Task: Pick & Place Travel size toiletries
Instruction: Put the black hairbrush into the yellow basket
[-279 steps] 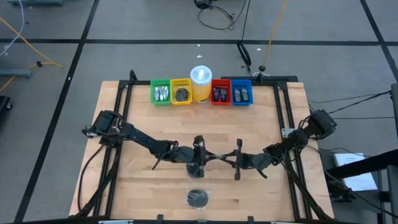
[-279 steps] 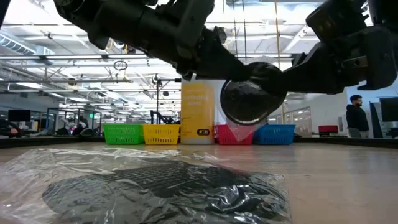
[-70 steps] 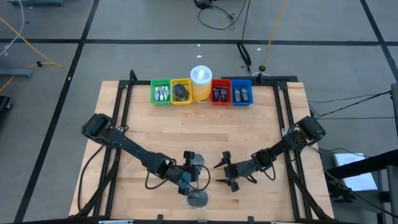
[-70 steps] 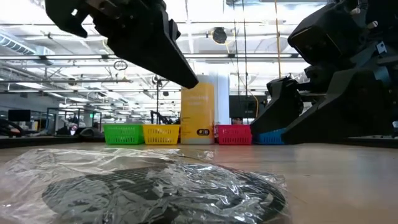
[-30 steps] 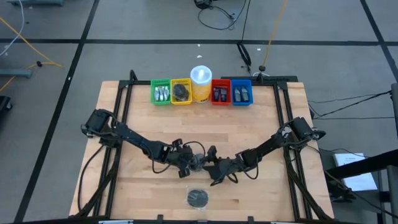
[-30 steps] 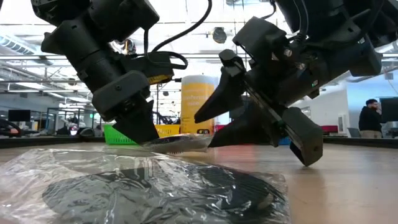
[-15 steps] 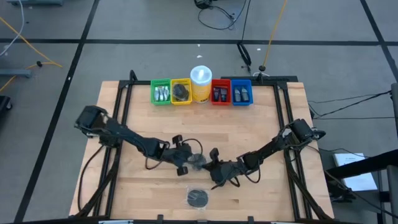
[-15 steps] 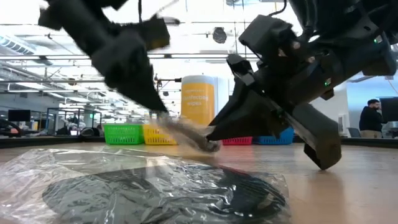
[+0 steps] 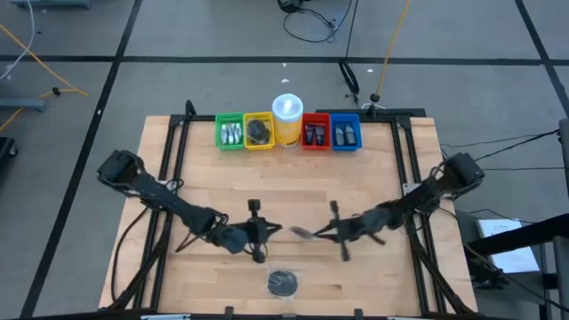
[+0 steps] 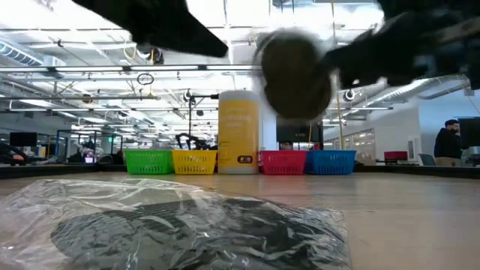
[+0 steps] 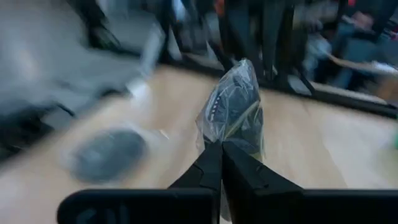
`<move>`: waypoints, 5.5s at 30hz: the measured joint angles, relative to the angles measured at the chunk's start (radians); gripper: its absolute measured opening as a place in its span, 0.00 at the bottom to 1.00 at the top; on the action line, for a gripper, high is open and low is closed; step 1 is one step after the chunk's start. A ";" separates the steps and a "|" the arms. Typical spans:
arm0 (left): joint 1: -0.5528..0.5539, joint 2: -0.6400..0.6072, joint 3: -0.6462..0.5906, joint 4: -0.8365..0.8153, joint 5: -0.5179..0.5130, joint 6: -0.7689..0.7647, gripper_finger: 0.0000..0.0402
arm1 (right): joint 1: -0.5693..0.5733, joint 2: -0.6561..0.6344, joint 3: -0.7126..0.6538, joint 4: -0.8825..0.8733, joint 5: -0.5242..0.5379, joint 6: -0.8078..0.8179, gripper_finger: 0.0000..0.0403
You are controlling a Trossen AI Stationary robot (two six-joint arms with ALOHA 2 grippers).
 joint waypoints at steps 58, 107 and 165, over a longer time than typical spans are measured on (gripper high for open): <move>0.686 -0.192 0.131 -0.555 0.133 -0.209 0.07 | -0.037 -0.137 -0.274 0.344 0.038 0.095 0.49; 1.143 0.031 0.130 -0.553 0.463 -0.303 0.04 | -0.040 -0.137 -0.274 0.341 0.039 0.088 0.46; -0.113 0.260 -0.046 0.145 0.498 -0.663 0.01 | 0.116 0.363 0.478 -0.524 -0.167 -0.415 0.71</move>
